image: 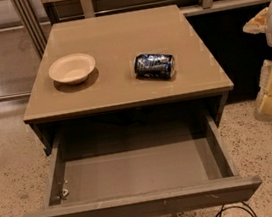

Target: Close top drawer

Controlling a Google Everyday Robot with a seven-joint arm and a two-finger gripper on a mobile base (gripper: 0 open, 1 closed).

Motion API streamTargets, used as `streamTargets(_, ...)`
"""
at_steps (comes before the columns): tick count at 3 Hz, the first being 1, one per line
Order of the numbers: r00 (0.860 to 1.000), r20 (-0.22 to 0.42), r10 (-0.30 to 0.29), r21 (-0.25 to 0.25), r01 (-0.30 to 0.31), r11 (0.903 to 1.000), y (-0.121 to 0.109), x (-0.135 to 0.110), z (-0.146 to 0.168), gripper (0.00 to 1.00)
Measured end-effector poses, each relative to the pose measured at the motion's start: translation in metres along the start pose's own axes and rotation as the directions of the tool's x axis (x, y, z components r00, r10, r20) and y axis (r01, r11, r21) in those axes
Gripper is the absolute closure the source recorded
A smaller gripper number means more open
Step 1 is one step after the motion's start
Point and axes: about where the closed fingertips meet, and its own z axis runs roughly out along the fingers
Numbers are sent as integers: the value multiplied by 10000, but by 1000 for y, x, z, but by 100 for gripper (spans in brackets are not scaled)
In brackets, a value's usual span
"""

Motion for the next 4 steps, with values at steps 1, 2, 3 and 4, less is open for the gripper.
streamTargets(1,9992,220,320,21,-321,9995,16,12,16,3)
streamTargets(2,9978,425,517,-304,-505,9983,34,18,42,17)
streamTargets(3,9957,742,561,-759,-505,9958,56,21,66,40)
streamTargets(4,9938,950,580,-1278,-456,9908,79,21,82,63)
